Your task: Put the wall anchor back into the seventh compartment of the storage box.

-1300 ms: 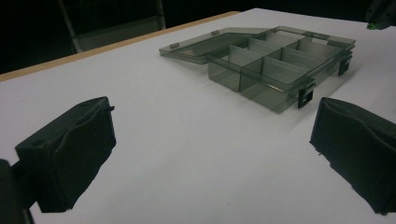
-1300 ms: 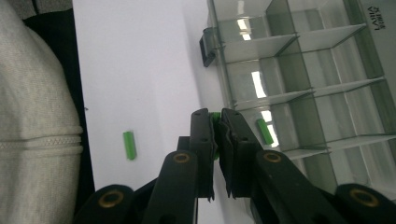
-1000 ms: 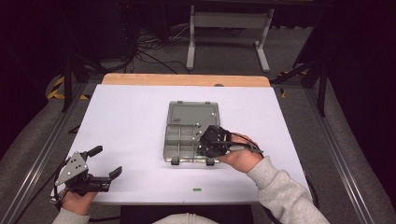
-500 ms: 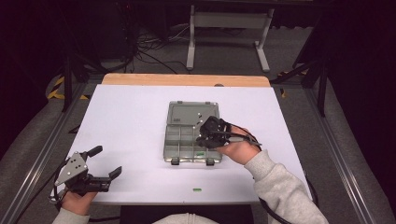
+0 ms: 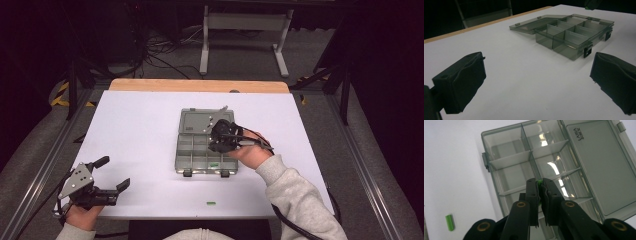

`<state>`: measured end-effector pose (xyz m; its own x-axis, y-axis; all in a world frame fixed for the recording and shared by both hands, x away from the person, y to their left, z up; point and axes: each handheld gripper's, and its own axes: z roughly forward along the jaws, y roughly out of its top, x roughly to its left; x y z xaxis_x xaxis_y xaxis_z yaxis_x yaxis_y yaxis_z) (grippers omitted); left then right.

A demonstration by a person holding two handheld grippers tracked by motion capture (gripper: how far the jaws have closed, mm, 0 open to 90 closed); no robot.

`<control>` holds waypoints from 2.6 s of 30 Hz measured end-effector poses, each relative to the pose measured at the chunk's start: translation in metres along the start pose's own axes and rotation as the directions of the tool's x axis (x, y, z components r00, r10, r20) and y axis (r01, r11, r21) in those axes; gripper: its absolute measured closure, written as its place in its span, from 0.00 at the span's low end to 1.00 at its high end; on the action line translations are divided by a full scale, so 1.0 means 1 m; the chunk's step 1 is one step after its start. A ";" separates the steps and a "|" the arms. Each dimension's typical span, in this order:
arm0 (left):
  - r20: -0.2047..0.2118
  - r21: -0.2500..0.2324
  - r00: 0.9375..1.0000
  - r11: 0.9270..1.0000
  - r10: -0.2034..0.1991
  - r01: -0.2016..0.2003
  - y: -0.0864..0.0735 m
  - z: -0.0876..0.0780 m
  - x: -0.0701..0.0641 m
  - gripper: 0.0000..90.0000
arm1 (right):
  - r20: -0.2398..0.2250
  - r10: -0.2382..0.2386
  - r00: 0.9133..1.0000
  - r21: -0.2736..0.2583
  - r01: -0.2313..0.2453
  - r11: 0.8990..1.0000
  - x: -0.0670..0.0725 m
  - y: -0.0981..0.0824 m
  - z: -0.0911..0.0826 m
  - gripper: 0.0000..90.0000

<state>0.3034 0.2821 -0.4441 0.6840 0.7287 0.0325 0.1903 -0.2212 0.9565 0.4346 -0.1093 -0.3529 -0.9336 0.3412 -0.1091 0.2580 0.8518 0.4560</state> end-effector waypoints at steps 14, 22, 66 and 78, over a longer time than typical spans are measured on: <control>0.001 0.001 1.000 1.000 0.003 -0.003 0.000 0.000 0.000 0.01 | -0.011 0.017 1.000 0.054 -0.017 0.998 -0.007 -0.001 0.021 0.93; 0.001 0.001 1.000 1.000 0.003 -0.003 0.000 0.000 0.000 0.01 | -0.023 0.029 0.999 0.086 -0.027 0.996 -0.006 -0.005 0.031 0.93; 0.006 0.000 1.000 1.000 -0.001 0.001 0.000 0.000 0.000 0.01 | -0.054 0.027 0.998 0.097 -0.022 0.995 0.007 -0.012 0.036 0.77; 0.005 -0.005 1.000 1.000 -0.002 0.002 0.000 0.001 0.000 0.00 | -0.060 0.022 0.998 -0.030 -0.024 0.999 0.018 -0.012 0.005 0.37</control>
<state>0.3035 0.2814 -0.4440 0.6873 0.7258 0.0291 0.1879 -0.2164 0.9581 0.4155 -0.1114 -0.3647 -0.9409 0.3356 -0.0459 0.2727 0.8310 0.4849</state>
